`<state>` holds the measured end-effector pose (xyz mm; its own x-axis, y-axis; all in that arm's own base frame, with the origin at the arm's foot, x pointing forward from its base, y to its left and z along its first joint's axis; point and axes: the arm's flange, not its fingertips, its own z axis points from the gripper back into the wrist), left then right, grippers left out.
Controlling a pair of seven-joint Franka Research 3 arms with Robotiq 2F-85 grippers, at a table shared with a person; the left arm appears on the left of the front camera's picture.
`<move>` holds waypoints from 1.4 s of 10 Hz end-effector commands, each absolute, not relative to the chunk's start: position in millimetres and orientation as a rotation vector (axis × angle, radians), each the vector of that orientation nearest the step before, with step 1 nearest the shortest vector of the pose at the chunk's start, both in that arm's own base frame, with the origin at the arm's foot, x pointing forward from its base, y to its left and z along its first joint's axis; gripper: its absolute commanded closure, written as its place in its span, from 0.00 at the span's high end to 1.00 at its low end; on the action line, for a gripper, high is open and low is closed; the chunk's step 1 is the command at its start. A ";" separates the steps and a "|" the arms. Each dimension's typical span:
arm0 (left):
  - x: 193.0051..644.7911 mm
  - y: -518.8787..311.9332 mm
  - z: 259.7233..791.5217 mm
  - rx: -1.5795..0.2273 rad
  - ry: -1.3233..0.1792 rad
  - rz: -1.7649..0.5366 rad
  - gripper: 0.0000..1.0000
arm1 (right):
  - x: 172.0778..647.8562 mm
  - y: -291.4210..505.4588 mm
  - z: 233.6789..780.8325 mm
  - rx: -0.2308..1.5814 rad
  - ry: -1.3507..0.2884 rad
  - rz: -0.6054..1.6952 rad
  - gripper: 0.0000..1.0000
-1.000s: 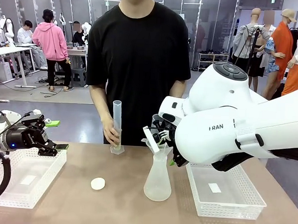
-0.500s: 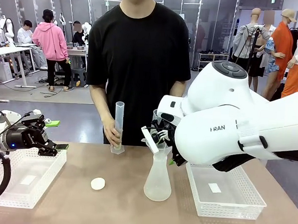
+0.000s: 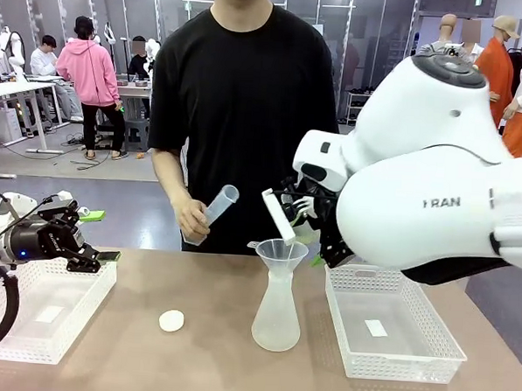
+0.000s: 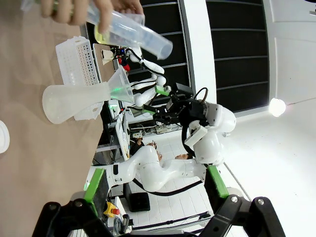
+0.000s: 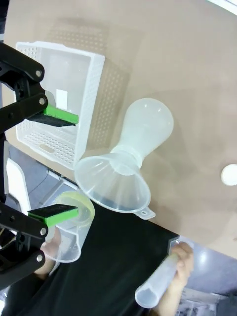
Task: Prepare the solutions needed for the experiment.
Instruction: Once the solution is in the Big flask , pick up the Plastic Funnel and place it back into the right Organizing basket.
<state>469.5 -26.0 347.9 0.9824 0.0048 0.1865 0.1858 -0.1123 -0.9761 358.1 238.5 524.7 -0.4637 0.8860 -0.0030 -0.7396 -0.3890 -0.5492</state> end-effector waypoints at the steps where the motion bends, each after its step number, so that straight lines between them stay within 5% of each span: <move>1: 470.3 -27.1 349.2 -1.688 -0.158 -0.151 1.00 | 355.4 209.7 523.4 -0.230 -0.665 1.779 0.80; 7: 470.3 -27.1 349.2 -1.688 -0.158 -0.151 1.00 | 343.1 92.4 490.4 0.422 -0.927 1.091 0.80; 9: 470.3 -27.1 349.2 -1.688 -0.158 -0.151 1.00 | 344.1 66.6 476.8 0.620 -0.813 0.849 0.80; 14: 470.3 -27.1 349.2 -1.688 -0.158 -0.151 1.00 | 374.9 60.9 492.8 0.624 -0.810 0.888 0.80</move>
